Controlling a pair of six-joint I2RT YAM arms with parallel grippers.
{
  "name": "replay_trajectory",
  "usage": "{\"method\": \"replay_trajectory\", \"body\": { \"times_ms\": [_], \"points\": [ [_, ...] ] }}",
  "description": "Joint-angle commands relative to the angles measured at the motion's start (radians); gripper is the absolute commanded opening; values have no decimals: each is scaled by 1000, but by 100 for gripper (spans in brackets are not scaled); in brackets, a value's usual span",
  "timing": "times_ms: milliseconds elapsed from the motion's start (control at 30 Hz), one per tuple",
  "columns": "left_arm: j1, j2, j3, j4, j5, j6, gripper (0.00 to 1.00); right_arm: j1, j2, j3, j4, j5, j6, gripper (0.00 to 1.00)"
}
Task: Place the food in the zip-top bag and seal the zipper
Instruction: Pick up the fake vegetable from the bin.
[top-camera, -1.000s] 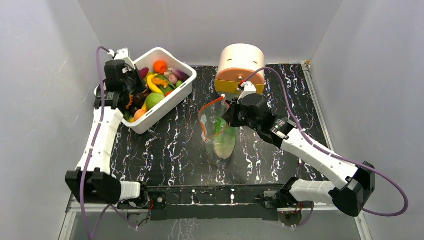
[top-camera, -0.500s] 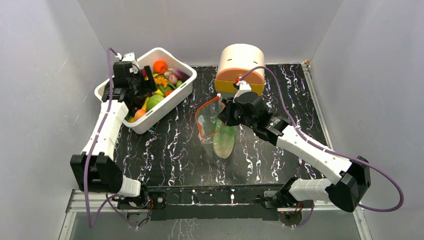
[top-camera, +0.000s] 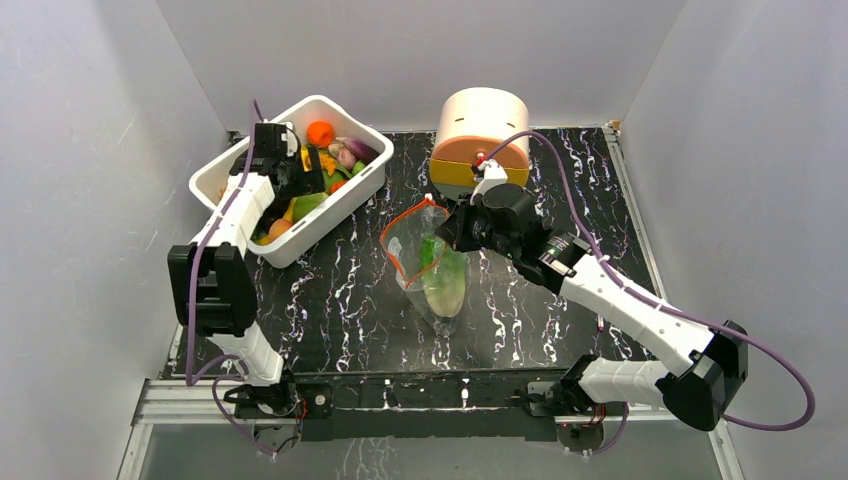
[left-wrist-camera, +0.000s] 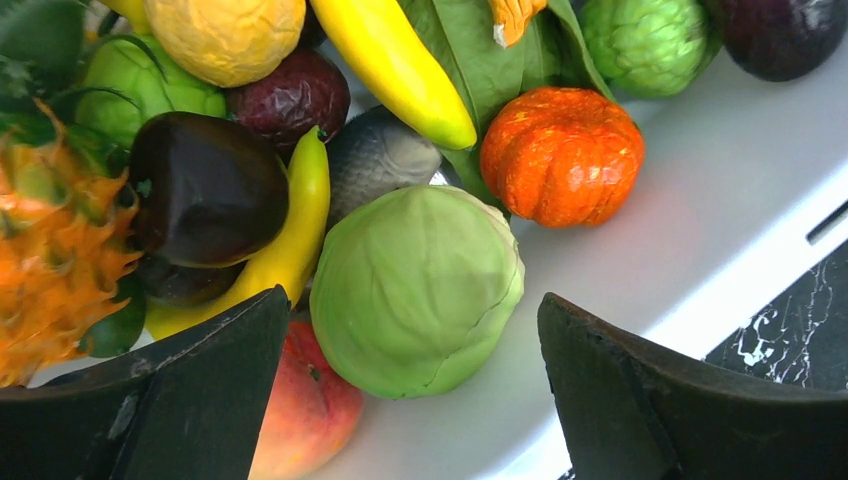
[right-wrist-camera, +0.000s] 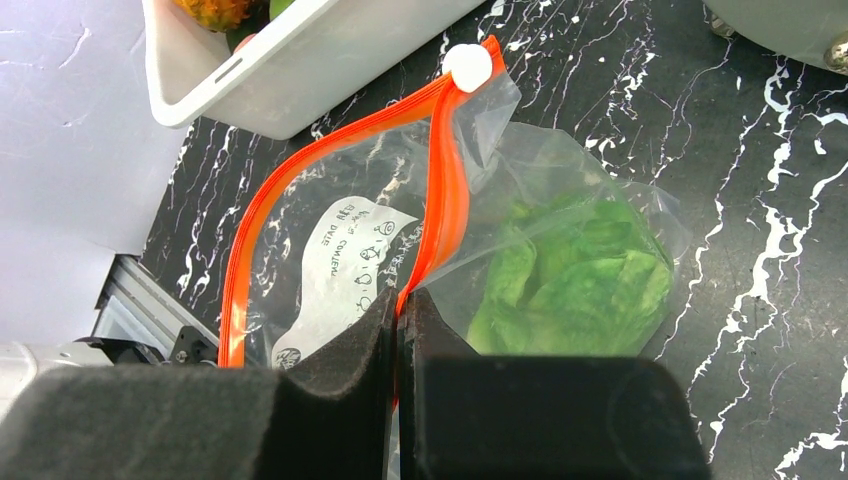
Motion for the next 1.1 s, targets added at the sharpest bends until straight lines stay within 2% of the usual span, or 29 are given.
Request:
{"method": "replay_trajectory", "body": {
  "times_ms": [0, 167, 367, 467, 700, 900, 1067],
  "points": [
    [6, 12, 4, -3, 29, 11, 94, -2, -36, 4, 63, -1, 0, 0],
    [6, 72, 13, -7, 47, 10, 94, -2, -37, 14, 56, 19, -3, 0],
    [7, 87, -37, 30, 72, 15, 83, -2, -34, 17, 54, 7, 1, 0],
    [6, 94, -30, 22, 68, 16, 72, -2, -37, 11, 54, 9, 3, 0],
    [7, 58, -25, 15, 33, -5, 34, -1, -39, 18, 54, 19, 4, 0],
    [7, -29, -50, 45, -65, -34, 12, -2, -45, -1, 67, 19, 12, 0],
    [6, -82, -54, 50, -119, -54, 2, -2, -40, 7, 63, 18, 12, 0]
  ]
}}
